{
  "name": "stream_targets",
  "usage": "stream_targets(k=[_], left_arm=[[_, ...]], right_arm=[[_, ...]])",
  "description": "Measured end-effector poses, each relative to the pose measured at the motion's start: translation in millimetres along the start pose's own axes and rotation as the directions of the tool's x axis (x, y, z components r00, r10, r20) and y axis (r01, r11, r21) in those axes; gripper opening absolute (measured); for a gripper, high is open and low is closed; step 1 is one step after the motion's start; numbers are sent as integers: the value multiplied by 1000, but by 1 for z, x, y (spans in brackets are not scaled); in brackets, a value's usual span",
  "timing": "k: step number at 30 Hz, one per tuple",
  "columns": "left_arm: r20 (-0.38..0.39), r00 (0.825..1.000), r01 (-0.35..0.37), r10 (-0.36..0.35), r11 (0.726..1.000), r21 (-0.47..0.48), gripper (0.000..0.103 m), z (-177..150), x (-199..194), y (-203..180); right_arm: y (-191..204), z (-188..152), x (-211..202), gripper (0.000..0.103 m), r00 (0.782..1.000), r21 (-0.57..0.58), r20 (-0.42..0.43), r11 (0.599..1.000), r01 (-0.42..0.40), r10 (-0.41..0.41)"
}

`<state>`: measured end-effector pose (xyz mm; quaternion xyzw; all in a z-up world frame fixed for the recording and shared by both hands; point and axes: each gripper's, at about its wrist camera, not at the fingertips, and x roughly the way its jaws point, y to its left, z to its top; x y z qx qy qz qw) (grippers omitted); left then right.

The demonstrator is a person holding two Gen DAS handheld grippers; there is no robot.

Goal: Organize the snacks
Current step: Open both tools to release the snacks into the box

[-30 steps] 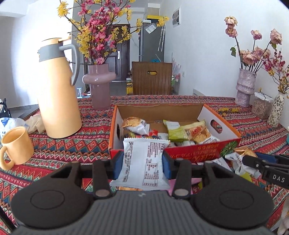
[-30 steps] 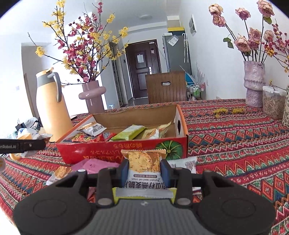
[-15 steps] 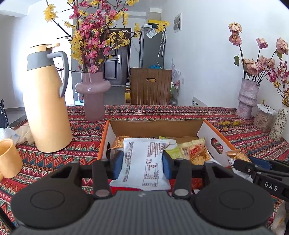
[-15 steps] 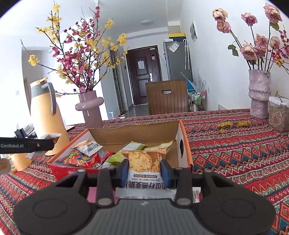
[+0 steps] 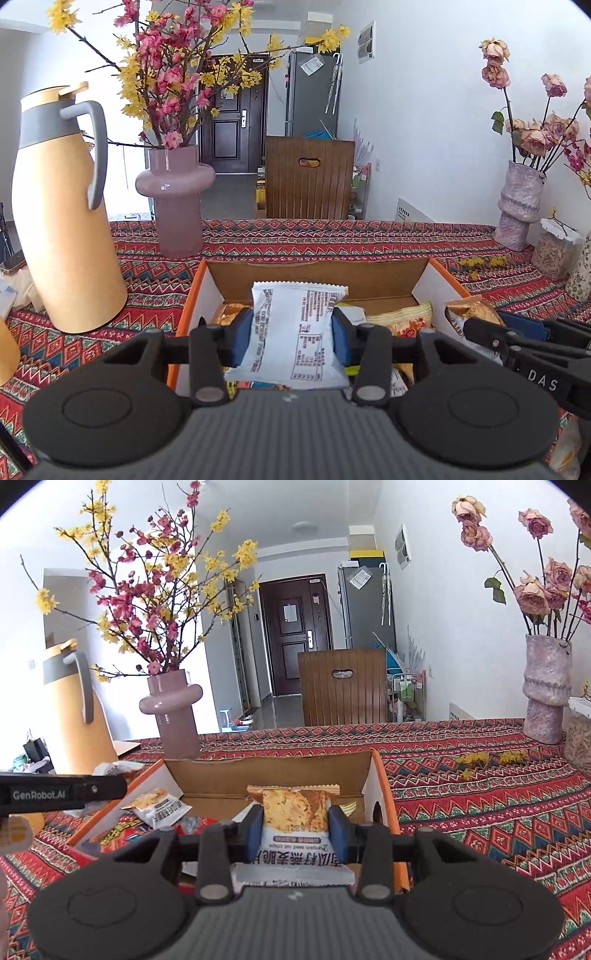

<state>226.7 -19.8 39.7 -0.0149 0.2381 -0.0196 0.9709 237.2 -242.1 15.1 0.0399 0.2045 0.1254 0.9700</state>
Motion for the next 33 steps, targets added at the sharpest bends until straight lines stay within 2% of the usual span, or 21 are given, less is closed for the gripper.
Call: stream_targets(k=[8, 18, 20, 21, 22, 23, 24, 26, 27, 29, 33], left_arm=[[-25, 1000, -4, 4, 999, -32, 45, -7, 34, 12], [-14, 1000, -9, 8, 998, -58, 45, -13, 40, 20], [-9, 1000, -12, 12, 998, -65, 50, -14, 38, 21], [-6, 1000, -14, 14, 998, -68, 55, -14, 37, 22], [2, 1000, -14, 14, 997, -72, 69, -14, 36, 23], [16, 1000, -16, 18, 997, -74, 81, -14, 33, 22], [29, 999, -22, 24, 997, -73, 85, -14, 30, 22], [57, 998, -22, 26, 997, -77, 102, -14, 24, 21], [67, 997, -22, 28, 997, -80, 103, -14, 22, 21], [73, 997, -27, 33, 996, -80, 103, -13, 21, 21], [59, 998, -25, 30, 996, -84, 103, -13, 24, 21]], right_arm=[[-3, -6, 29, 37, 1000, 16, -18, 1000, 1, 0], [-4, -13, 42, 38, 999, 10, -40, 1000, 13, -12], [-3, -13, 41, 39, 999, 10, -36, 1000, 14, -14], [-4, -13, 41, 43, 999, 13, -34, 1000, 13, -12], [-5, -13, 41, 49, 999, 18, -32, 1000, 11, -11], [-5, -13, 40, 64, 1000, 22, -28, 1000, 15, -14], [-6, -13, 39, 78, 1000, 25, -22, 1000, 19, -19], [-7, -13, 37, 92, 1000, 35, -11, 999, 18, -17], [-8, -12, 37, 98, 1000, 39, -8, 999, 16, -16], [-9, -13, 35, 103, 1000, 47, 0, 999, 14, -14], [-12, -13, 35, 103, 1000, 60, 5, 998, 6, -6]])
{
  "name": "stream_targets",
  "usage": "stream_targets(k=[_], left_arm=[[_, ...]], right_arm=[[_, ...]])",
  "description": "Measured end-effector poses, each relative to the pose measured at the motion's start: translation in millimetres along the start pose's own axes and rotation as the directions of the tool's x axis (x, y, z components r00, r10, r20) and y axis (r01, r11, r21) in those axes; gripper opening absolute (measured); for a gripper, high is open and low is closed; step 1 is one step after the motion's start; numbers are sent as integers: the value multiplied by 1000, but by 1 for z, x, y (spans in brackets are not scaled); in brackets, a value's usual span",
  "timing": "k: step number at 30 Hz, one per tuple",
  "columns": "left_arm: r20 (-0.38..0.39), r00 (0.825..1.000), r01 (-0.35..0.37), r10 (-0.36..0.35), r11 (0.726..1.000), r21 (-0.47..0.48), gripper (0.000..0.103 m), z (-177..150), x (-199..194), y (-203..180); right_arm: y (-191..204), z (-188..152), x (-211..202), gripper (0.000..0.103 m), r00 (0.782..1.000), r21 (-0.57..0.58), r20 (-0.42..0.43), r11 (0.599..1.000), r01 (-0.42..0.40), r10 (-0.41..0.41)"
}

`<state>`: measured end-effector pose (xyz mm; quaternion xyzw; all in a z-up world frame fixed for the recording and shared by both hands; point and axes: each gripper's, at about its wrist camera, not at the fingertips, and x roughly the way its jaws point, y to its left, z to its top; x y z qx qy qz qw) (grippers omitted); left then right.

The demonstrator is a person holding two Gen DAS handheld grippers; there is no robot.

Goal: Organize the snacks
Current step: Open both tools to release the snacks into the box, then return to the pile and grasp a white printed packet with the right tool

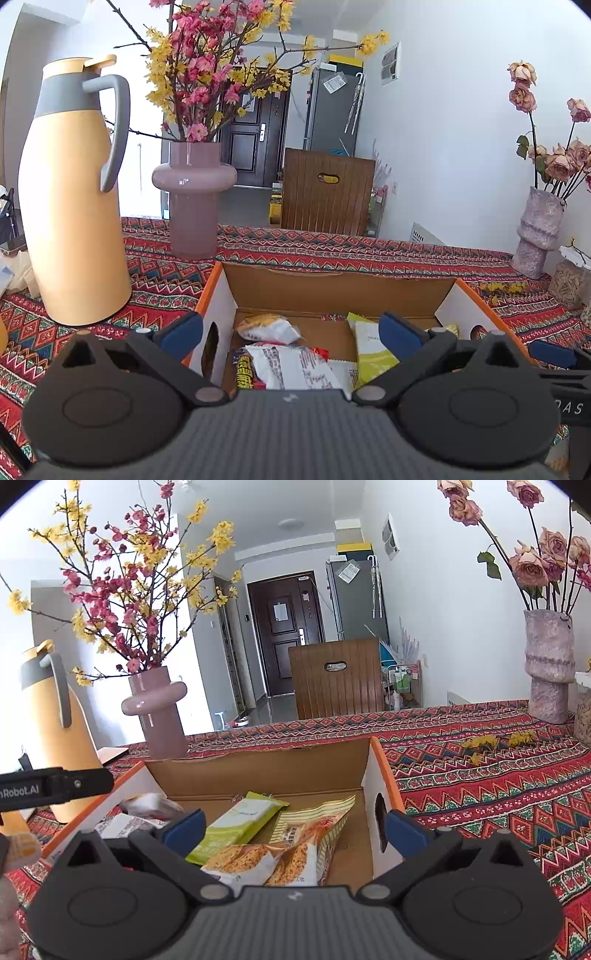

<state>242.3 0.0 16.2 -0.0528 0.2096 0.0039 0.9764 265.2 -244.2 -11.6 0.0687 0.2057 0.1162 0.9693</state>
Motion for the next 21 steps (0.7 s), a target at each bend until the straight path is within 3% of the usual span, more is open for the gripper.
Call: stream_targets(k=[9, 21], left_arm=[[-7, 1000, -6, 6, 1000, -15, 103, 2, -3, 0], [7, 1000, -4, 5, 999, -42, 103, 10, -35, 5]], right_arm=[[0, 2, -1, 103, 1000, 5, 7, 1000, 8, -8], [8, 16, -38, 103, 999, -37, 54, 999, 9, -7]])
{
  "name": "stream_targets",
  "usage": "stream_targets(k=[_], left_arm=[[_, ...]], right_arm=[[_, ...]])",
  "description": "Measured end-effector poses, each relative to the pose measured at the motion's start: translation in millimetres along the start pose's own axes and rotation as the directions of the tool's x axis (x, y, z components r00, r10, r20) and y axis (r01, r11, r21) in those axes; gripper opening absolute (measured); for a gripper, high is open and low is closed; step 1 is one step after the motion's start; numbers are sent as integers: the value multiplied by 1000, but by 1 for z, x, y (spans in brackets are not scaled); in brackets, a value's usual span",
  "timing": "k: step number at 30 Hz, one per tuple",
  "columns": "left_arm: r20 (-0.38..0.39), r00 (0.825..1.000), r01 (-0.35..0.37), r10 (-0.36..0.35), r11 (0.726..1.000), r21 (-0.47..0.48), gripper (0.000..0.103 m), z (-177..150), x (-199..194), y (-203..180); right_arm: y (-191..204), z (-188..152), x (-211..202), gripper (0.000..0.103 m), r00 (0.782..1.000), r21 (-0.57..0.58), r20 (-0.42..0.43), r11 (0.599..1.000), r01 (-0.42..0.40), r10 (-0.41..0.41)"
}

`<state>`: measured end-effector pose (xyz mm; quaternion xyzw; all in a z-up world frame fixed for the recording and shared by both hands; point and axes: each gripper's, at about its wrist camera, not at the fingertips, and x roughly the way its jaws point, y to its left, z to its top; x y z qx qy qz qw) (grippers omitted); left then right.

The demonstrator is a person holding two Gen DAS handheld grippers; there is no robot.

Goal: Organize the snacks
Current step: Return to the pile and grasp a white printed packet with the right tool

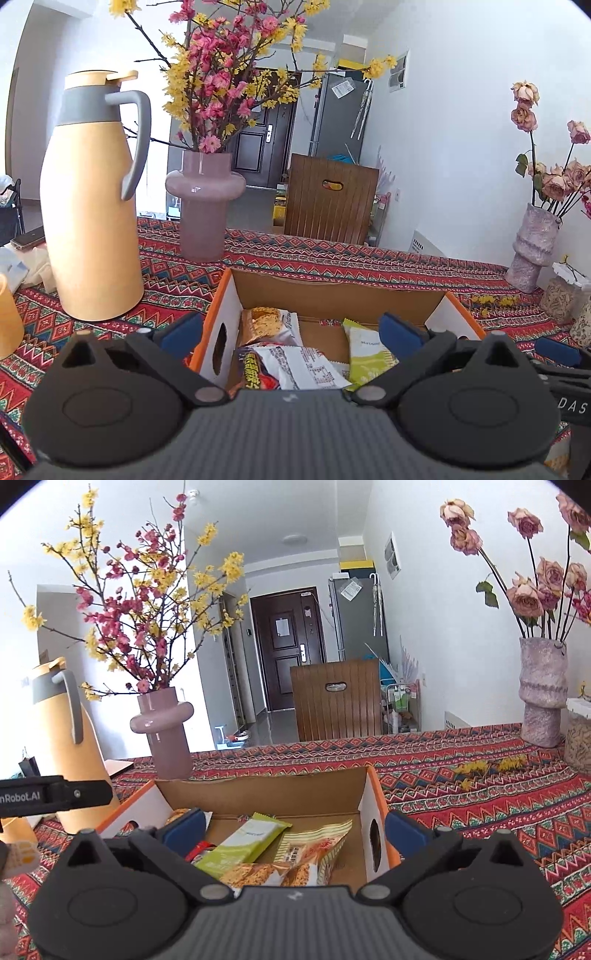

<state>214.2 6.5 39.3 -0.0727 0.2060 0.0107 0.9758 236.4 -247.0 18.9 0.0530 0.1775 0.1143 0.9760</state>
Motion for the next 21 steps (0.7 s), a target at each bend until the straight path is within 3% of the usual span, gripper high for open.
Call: stream_targets(k=[9, 21], left_arm=[[-16, 1000, -23, 23, 1000, 12, 103, -11, -25, 16], [-129, 989, -74, 79, 996, 46, 103, -49, -27, 39]], right_arm=[[-9, -10, -26, 103, 997, -24, -44, 998, 55, -56], [-43, -55, -26, 103, 960, -46, -246, 990, 130, -137]])
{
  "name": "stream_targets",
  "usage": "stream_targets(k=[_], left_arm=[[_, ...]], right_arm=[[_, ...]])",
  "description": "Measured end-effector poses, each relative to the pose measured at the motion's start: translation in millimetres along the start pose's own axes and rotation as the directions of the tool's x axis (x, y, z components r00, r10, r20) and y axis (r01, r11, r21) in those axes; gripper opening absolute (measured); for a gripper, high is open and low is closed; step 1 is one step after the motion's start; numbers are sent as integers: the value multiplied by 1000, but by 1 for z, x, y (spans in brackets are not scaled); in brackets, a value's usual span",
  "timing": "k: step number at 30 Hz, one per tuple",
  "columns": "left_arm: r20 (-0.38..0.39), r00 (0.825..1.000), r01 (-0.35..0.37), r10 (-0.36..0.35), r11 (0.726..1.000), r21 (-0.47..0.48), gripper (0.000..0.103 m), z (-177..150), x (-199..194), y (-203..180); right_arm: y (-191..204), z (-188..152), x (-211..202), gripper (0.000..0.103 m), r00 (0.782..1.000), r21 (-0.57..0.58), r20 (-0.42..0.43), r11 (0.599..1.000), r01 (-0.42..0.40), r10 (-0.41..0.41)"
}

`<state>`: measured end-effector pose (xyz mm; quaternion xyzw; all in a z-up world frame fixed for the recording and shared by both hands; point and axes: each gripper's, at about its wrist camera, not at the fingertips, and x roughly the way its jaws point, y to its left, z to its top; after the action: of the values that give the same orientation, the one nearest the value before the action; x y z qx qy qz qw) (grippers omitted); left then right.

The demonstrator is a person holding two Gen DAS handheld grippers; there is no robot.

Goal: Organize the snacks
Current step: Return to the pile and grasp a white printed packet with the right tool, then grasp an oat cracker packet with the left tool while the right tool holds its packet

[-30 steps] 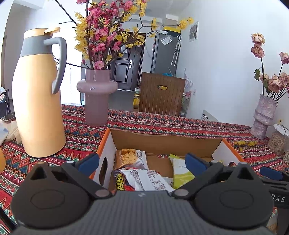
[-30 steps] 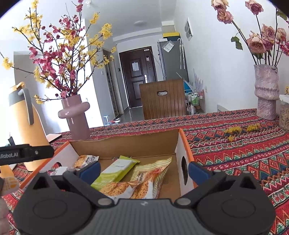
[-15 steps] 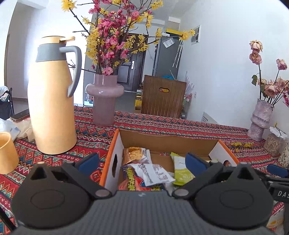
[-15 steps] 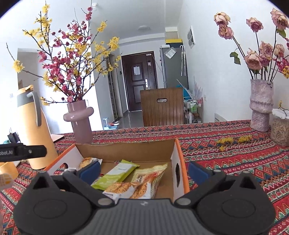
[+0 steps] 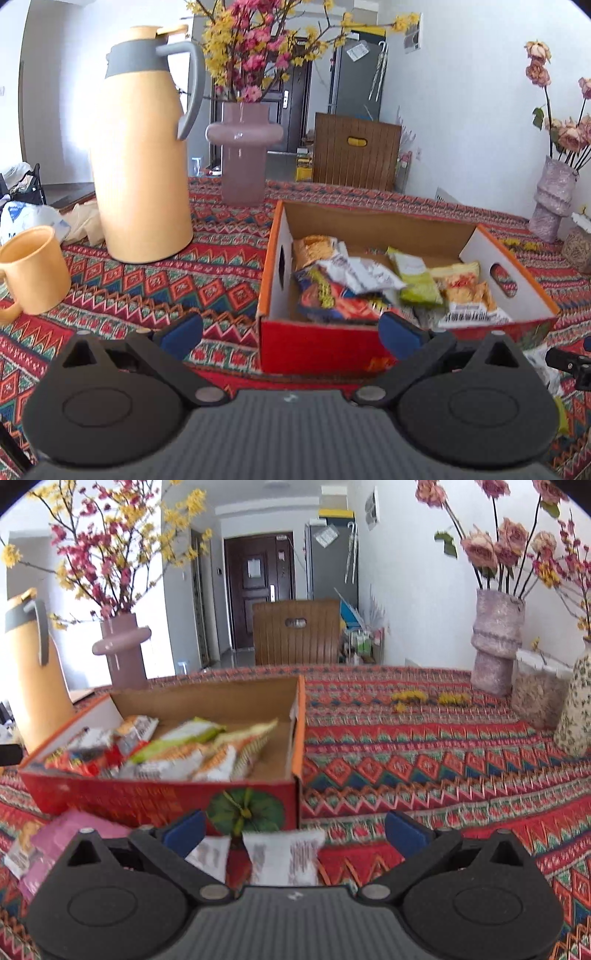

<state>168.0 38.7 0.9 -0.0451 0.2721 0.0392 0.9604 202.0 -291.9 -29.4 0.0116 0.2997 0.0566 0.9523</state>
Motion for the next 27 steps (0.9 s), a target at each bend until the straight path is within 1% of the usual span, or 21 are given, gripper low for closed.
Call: stream_targets(k=[2, 4, 6, 7, 9, 10, 12, 13, 14, 15, 19, 27], left_arm=[[-22, 1000, -5, 5, 1000, 1, 103, -8, 0, 3], [-43, 999, -13, 13, 1000, 0, 103, -14, 1, 7], [-60, 998, -24, 24, 1000, -5, 103, -19, 1, 11], [-66, 997, -27, 26, 1000, -8, 103, -20, 0, 13], [-74, 997, -31, 30, 999, -12, 103, -23, -2, 15], [-77, 997, -34, 33, 999, -12, 103, -24, -3, 16], [-81, 996, -37, 36, 999, -13, 103, -26, -4, 17], [-83, 996, -37, 35, 999, -14, 103, -27, -5, 17], [-86, 996, -36, 35, 999, -14, 103, -27, -5, 17], [-90, 995, -36, 34, 999, -14, 103, -28, -6, 17], [-115, 993, -34, 32, 999, -11, 103, -32, -4, 15], [-195, 980, -39, 41, 999, 13, 103, -41, 13, 6]], right_arm=[[-2, -6, 6, 103, 1000, 5, -31, 1000, -4, 4], [-4, -10, 11, 98, 998, 14, -56, 1000, -14, 15], [-4, -11, 15, 88, 997, 19, -75, 1000, -22, 23], [-4, -12, 18, 86, 996, 18, -82, 1000, -23, 24], [-1, -13, 22, 77, 995, 10, -95, 1000, -25, 26], [0, -13, 23, 74, 995, 7, -100, 1000, -25, 25], [2, -14, 26, 63, 994, 6, -111, 1000, -22, 23], [3, -14, 26, 61, 994, 0, -106, 1000, -15, 15], [4, -14, 26, 55, 994, -4, -105, 1000, -15, 14], [4, -14, 25, 42, 994, -6, -104, 1000, -22, 21], [5, -16, 18, 39, 997, -27, -76, 1000, -5, 3], [-4, -19, -12, 39, 1000, 29, 20, 1000, -7, 7]])
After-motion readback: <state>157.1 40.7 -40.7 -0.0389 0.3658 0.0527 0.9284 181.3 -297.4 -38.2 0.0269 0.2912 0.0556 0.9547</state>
